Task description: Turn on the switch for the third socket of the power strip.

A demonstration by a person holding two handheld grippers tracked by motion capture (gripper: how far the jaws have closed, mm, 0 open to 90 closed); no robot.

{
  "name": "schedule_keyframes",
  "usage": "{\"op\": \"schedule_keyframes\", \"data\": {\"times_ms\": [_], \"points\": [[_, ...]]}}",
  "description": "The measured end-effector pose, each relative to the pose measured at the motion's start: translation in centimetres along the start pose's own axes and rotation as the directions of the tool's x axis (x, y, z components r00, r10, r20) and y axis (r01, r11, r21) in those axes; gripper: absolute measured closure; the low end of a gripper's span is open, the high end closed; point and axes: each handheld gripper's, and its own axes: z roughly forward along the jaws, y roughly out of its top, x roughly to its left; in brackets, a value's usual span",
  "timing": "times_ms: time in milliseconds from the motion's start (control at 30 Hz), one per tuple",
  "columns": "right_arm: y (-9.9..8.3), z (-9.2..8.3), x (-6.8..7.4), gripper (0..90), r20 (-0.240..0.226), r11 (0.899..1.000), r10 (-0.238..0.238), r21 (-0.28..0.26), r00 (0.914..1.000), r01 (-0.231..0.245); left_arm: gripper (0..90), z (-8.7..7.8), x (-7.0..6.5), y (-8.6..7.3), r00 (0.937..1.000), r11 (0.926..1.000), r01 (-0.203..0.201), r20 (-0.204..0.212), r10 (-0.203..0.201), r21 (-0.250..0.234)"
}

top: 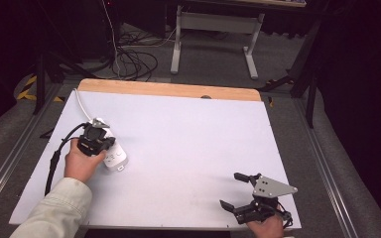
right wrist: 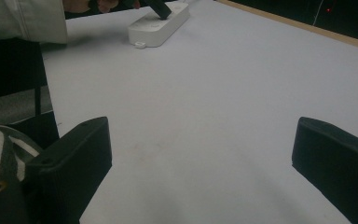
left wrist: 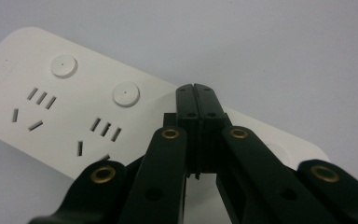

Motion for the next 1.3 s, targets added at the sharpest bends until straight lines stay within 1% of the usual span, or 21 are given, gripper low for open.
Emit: {"op": "schedule_keyframes", "data": {"times_ms": [33,67,100,133,200,233,300,400,533,567,667,767,833,933,967,1000,1033,1133,1167,1233,1300], "points": [[0.0,0.0,0.0,5.6,0.0,1.0,0.0,0.0,1.0,0.0,90.0,-0.1,0.1,0.2,1.0,1.0,0.0,0.003,0.0,0.007],[0.0,0.0,0.0,5.6,0.001,1.0,0.001,-0.001,1.0,-0.001,90.0,-0.2,0.0,0.3,1.0,0.9998,0.0,-0.007,0.0,0.02],[0.0,0.0,-0.1,5.6,0.001,1.0,0.002,-0.001,1.0,-0.002,90.0,-0.4,0.0,0.4,0.9994,0.9996,-0.008,-0.034,0.008,0.027],[0.0,0.0,-0.1,5.6,0.001,1.0,0.006,-0.001,1.0,-0.006,90.0,-0.5,0.0,0.4,0.9987,0.9996,0.001,-0.052,0.0,0.029],[0.0,0.0,-0.2,5.6,0.003,1.0,0.005,-0.001,1.0,-0.005,90.0,-0.8,0.3,0.4,0.9995,0.9995,0.031,-0.013,-0.03,0.01],[-0.1,0.0,-0.2,5.5,0.003,1.0,0.006,-0.001,1.0,-0.005,90.0,-1.1,0.3,0.5,0.9995,0.9995,0.031,-0.01,-0.031,0.002],[-0.1,0.0,-0.2,5.6,0.003,1.0,0.006,0.001,1.0,-0.006,90.0,-1.7,0.3,0.6,0.9998,0.9998,0.019,0.006,-0.019,-0.007],[0.0,0.0,-0.2,5.6,0.003,1.0,0.005,0.0,1.0,-0.005,90.0,-2.9,-0.1,1.0,0.9999,0.9994,-0.012,0.004,0.012,-0.031],[-0.1,0.0,-0.2,5.6,0.004,1.0,0.005,-0.001,1.0,-0.005,90.0,-4.1,-0.7,1.5,0.9991,0.9978,-0.037,0.019,0.038,-0.056],[-0.1,0.0,-0.2,5.6,0.004,1.0,0.005,-0.002,1.0,-0.005,90.0,-4.4,-0.9,1.5,0.999,0.9975,-0.03,0.031,0.032,-0.063],[0.0,0.0,-0.2,5.6,0.004,1.0,0.005,-0.001,1.0,-0.005,90.0,-5.0,-1.0,1.7,0.9983,0.9965,-0.022,0.052,0.027,-0.081],[0.0,0.0,-0.2,5.6,0.004,1.0,0.003,-0.001,1.0,-0.003,89.7,-5.5,-1.2,1.7,0.9982,0.9947,-0.018,0.055,0.024,-0.101],[-0.1,-0.1,-0.2,5.6,0.005,1.0,0.005,-0.003,1.0,-0.005,86.1,-5.9,-1.3,1.6,0.9976,0.9934,-0.024,0.062,0.032,-0.112],[-0.1,-0.1,-0.1,5.6,0.005,1.0,0.004,-0.002,1.0,-0.004,83.3,-6.4,-1.6,1.6,0.997,0.992,-0.025,0.07,0.034,-0.124],[0.0,-0.1,-0.1,5.6,0.004,1.0,0.003,-0.002,1.0,-0.003,82.1,-6.5,-1.7,1.6,0.9964,0.9917,-0.021,0.079,0.031,-0.127],[0.0,-0.1,-0.1,5.6,0.004,1.0,0.003,-0.002,1.0,-0.003,81.4,-6.7,-1.7,1.6,0.9963,0.9904,-0.028,0.077,0.038,-0.135],[0.0,-0.1,-0.1,5.6,0.004,1.0,0.004,-0.003,1.0,-0.004,80.6,-6.9,-1.8,1.6,0.9954,0.9896,-0.026,0.087,0.039,-0.141],[0.0,-0.1,-0.1,5.6,0.005,1.0,0.004,-0.003,1.0,-0.004,76.2,-7.5,-2.0,1.6,0.9952,0.9862,-0.036,0.084,0.05,-0.162],[0.0,-0.1,-0.1,5.6,0.005,1.0,0.004,-0.003,1.0,-0.004,73.9,-7.7,-2.1,1.6,0.9938,0.9842,-0.038,0.096,0.055,-0.173],[0.0,-0.1,-0.1,5.6,0.006,1.0,0.004,-0.002,1.0,-0.004,67.2,-8.2,-2.2,1.5,0.9909,0.9777,-0.045,0.115,0.07,-0.205],[0.0,-0.1,-0.1,5.6,0.006,1.0,0.004,-0.004,1.0,-0.004,60.6,-8.7,-2.4,1.3,0.9882,0.9723,-0.057,0.126,0.087,-0.227]]}}
